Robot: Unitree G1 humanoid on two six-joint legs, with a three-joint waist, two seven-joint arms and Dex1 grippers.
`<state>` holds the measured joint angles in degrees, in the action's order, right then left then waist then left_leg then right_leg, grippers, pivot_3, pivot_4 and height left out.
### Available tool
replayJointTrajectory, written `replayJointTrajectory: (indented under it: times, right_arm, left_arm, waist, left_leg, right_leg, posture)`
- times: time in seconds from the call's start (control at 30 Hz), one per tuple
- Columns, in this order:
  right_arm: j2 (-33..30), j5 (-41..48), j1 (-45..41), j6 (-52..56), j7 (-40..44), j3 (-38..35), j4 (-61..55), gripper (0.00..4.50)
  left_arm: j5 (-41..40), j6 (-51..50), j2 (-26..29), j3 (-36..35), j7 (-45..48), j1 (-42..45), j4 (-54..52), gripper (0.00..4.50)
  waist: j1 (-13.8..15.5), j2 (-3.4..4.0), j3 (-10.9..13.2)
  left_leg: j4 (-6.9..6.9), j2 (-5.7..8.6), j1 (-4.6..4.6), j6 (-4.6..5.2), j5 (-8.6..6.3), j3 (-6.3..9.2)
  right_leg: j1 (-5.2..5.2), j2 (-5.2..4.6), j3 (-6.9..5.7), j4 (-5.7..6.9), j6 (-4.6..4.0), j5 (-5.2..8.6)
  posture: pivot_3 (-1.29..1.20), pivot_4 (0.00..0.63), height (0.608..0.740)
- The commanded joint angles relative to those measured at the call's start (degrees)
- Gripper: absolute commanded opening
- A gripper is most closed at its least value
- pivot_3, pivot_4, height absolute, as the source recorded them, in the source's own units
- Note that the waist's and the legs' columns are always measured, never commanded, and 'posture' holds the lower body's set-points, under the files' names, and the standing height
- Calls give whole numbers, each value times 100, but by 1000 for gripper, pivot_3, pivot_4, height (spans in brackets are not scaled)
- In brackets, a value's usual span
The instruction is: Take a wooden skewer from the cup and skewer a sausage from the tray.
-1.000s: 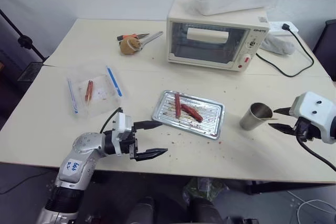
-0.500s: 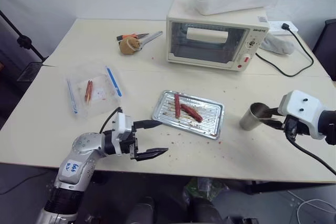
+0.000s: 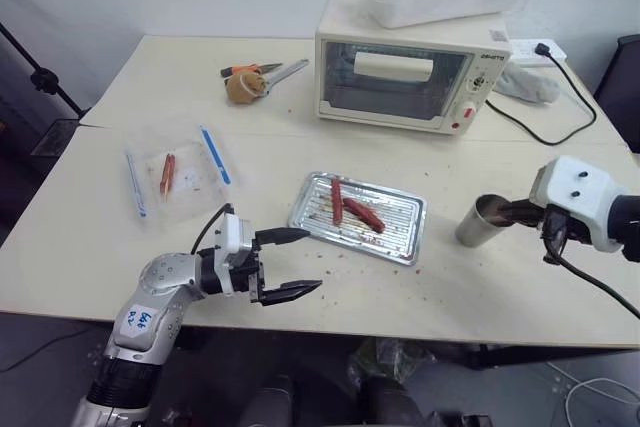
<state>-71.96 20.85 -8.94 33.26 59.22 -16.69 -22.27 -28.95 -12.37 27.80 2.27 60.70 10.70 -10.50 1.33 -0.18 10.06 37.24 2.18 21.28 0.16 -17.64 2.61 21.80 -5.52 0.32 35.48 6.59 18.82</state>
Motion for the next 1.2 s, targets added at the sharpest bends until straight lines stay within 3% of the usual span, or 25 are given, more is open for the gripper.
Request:
replayJointTrajectory:
  times: [0.03, 0.23, 0.4, 0.6, 0.73, 0.93, 1.07, 1.2]
  right_arm:
    - [-238, 429, -221, 434, 318, -481, -99, 26]
    - [-388, 486, -237, 556, 626, -734, 203, 26]
    - [-113, 370, -101, 506, 408, -411, 211, 26]
    - [195, 360, -549, 559, 63, 32, 316, 26]
    - [50, 368, -507, 595, 247, -108, 420, 952]
    - [-252, 783, 132, 1231, 900, -906, -109, 2954]
    - [-363, 820, 256, 1371, 913, -917, -345, 4273]
    - [-448, 664, 134, 1392, 679, -656, -425, 4273]
  left_arm:
    - [-2, 102, -23, -6, 8, 52, -38, 4500]
    - [38, 224, -72, 8, 65, 62, 97, 4500]
    - [68, 316, -87, 32, 130, 112, 185, 4500]
    - [98, 373, -93, 48, 144, 109, 198, 4500]
    - [85, 379, -61, 38, 145, 1, 111, 4500]
    - [92, 398, -48, 27, 124, -109, 72, 4500]
    - [97, 383, -47, 50, 136, -86, 79, 4500]
    - [126, 394, -59, 58, 116, -38, 118, 4500]
  waist:
    - [0, 0, 0]
    - [1, 1, 0]
    - [0, 1, 1]
    - [-10, 6, 3]
    - [-3, 6, 4]
    - [19, 8, 4]
    - [-9, 7, 4]
    - [-4, 8, 4]
  left_leg:
    - [-1, 0, 0, 0, 0, 0]
    - [-2, 0, 1, 1, -1, 0]
    - [-4, -1, 3, 1, -1, -1]
    - [-3, 0, 5, -2, 1, -5]
    - [-4, 0, 14, -3, 2, -4]
    - [-2, 0, 24, -3, 2, -2]
    - [1, -1, 23, -2, 1, -4]
    - [-1, 0, 19, -2, 1, -7]
  right_leg:
    - [0, 0, 0, -1, 0, 0]
    - [0, -1, 0, -5, 0, 0]
    - [3, -1, 0, -5, 0, 0]
    - [11, -1, 3, 0, 0, 0]
    - [20, 0, 2, 1, 0, 0]
    - [26, -1, 0, 1, 0, 0]
    - [25, 0, 2, 4, 0, 0]
    - [27, -1, 5, 10, 0, 0]
  posture:
    - [0, 150, 740]
    - [0, 150, 740]
    - [0, 150, 740]
    - [0, 150, 740]
    - [0, 150, 740]
    - [0, 150, 740]
    - [0, 150, 740]
    - [0, 150, 740]
